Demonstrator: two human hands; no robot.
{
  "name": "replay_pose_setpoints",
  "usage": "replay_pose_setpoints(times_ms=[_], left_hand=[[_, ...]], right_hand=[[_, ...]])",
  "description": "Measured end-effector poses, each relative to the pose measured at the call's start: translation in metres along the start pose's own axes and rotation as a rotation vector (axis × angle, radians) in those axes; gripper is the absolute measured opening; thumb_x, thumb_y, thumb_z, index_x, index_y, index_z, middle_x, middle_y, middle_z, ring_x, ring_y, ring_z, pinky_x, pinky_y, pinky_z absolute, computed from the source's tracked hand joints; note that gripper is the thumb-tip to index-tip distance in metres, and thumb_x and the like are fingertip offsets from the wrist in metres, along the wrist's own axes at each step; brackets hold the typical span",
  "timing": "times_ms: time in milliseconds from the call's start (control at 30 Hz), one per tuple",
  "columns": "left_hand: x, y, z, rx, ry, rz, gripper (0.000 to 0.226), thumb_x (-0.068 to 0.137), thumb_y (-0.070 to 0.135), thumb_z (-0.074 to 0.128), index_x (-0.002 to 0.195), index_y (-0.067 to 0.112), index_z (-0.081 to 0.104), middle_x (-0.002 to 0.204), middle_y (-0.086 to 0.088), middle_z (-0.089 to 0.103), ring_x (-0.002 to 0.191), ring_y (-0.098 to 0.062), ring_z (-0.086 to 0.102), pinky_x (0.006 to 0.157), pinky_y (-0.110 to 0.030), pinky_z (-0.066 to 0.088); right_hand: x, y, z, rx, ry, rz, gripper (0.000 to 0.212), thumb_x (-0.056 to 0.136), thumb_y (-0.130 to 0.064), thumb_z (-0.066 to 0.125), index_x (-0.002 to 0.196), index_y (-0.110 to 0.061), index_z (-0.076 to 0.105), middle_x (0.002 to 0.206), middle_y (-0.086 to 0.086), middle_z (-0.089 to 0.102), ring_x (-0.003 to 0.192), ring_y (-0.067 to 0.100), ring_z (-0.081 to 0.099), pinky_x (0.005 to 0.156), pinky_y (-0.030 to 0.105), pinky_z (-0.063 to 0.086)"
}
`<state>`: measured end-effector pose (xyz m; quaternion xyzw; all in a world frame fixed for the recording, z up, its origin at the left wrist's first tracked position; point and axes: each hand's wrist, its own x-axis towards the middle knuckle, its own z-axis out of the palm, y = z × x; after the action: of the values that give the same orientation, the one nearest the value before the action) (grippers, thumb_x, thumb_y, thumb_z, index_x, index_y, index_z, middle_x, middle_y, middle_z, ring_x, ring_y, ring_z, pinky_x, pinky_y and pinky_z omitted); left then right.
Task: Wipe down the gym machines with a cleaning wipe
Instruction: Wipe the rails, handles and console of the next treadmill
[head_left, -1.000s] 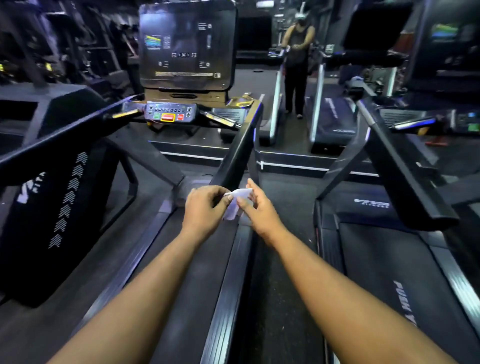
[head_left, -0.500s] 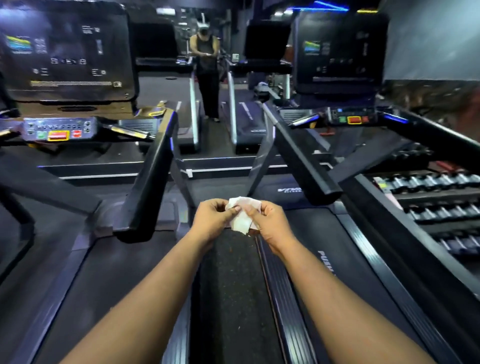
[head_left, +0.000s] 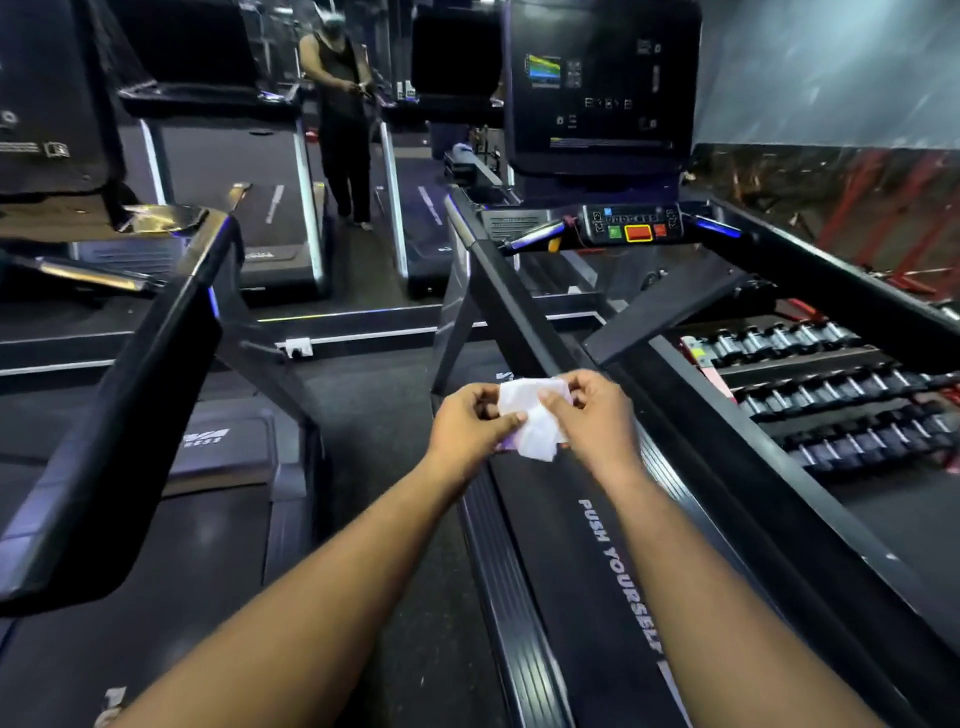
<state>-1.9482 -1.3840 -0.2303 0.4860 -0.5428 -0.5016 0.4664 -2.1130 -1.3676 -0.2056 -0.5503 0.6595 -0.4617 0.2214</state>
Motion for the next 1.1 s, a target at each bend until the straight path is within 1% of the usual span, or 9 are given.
replay_pose_setpoints(times_ms=[133, 233, 367, 467, 600, 700, 833, 967, 1100], left_hand=[[0.031, 0.002, 0.03, 0.042, -0.043, 0.014, 0.029, 0.082, 0.008, 0.081, 0.098, 0.025, 0.064, 0.083, -0.023, 0.071, 0.062, -0.023, 0.064, 0.063, -0.039, 0.056], [0.056, -0.003, 0.046, 0.059, -0.064, -0.009, 0.036, 0.078, 0.014, 0.084, 0.101, 0.028, 0.062, 0.079, -0.013, 0.069, 0.066, -0.028, 0.069, 0.069, -0.049, 0.062], [0.08, -0.02, 0.05, 0.038, -0.107, -0.011, 0.043, 0.075, 0.03, 0.087, 0.108, 0.027, 0.059, 0.071, -0.003, 0.067, 0.063, -0.022, 0.068, 0.07, -0.057, 0.06], [0.087, -0.026, 0.045, 0.104, -0.166, 0.041, 0.039, 0.074, 0.037, 0.083, 0.103, 0.033, 0.056, 0.07, 0.006, 0.069, 0.063, -0.013, 0.065, 0.075, -0.047, 0.06], [0.105, -0.036, 0.033, 0.205, -0.274, 0.256, 0.034, 0.086, 0.024, 0.077, 0.114, 0.032, 0.059, 0.096, 0.005, 0.067, 0.091, -0.009, 0.064, 0.09, -0.037, 0.053], [0.128, -0.044, 0.022, 0.33, -0.295, 0.423, 0.037, 0.096, 0.022, 0.065, 0.133, 0.021, 0.059, 0.124, -0.003, 0.055, 0.116, -0.015, 0.053, 0.104, -0.043, 0.046], [0.16, -0.049, 0.007, 0.631, -0.299, 0.583, 0.059, 0.097, 0.019, 0.061, 0.153, 0.023, 0.043, 0.158, -0.005, 0.036, 0.143, -0.025, 0.038, 0.113, -0.044, 0.038], [0.17, -0.064, 0.004, 0.766, -0.384, 0.688, 0.071, 0.098, 0.018, 0.06, 0.16, 0.022, 0.027, 0.169, -0.007, 0.018, 0.154, -0.027, 0.02, 0.12, -0.052, 0.03], [0.171, -0.072, 0.004, 0.841, -0.42, 0.694, 0.08, 0.099, 0.019, 0.057, 0.163, 0.027, 0.01, 0.171, 0.0, 0.0, 0.158, -0.021, 0.004, 0.123, -0.059, 0.019]], right_hand=[[0.031, 0.001, -0.02, -0.302, 0.098, -0.029, 0.015, 0.088, -0.029, 0.073, 0.1, -0.025, 0.065, 0.086, -0.007, 0.068, 0.079, 0.019, 0.063, 0.065, 0.029, 0.042], [0.045, 0.008, -0.02, -0.483, 0.091, -0.01, 0.02, 0.09, -0.031, 0.07, 0.106, -0.025, 0.061, 0.1, 0.0, 0.071, 0.09, 0.028, 0.066, 0.07, 0.035, 0.048], [0.047, 0.012, -0.01, -0.621, 0.167, -0.099, 0.037, 0.089, -0.023, 0.07, 0.123, -0.016, 0.058, 0.122, 0.008, 0.061, 0.112, 0.032, 0.058, 0.088, 0.043, 0.049], [0.029, 0.012, 0.008, -0.728, 0.169, -0.272, 0.045, 0.098, -0.024, 0.056, 0.14, -0.009, 0.053, 0.143, 0.015, 0.053, 0.132, 0.035, 0.05, 0.106, 0.051, 0.044], [0.014, 0.02, 0.023, -0.927, -0.159, -0.107, 0.057, 0.107, -0.037, 0.035, 0.159, -0.014, 0.026, 0.167, 0.01, 0.021, 0.155, 0.029, 0.017, 0.122, 0.055, 0.014], [0.033, 0.014, 0.023, -1.038, -0.232, -0.084, 0.063, 0.108, -0.043, 0.03, 0.162, -0.015, 0.012, 0.17, 0.007, 0.01, 0.156, 0.024, 0.01, 0.122, 0.054, 0.013], [0.05, 0.009, 0.036, -1.21, -0.288, -0.077, 0.08, 0.104, -0.053, 0.037, 0.161, -0.013, -0.002, 0.17, 0.007, 0.0, 0.157, 0.024, 0.003, 0.123, 0.058, 0.014], [0.005, 0.02, 0.03, -1.499, -0.267, -0.258, 0.094, 0.095, -0.068, 0.041, 0.162, -0.01, 0.006, 0.17, 0.011, 0.002, 0.157, 0.03, 0.002, 0.119, 0.067, 0.013], [-0.015, 0.024, 0.037, -1.815, -0.388, -0.263, 0.095, 0.1, -0.068, 0.023, 0.158, -0.002, -0.014, 0.163, 0.019, -0.029, 0.15, 0.036, -0.028, 0.114, 0.074, -0.011]])
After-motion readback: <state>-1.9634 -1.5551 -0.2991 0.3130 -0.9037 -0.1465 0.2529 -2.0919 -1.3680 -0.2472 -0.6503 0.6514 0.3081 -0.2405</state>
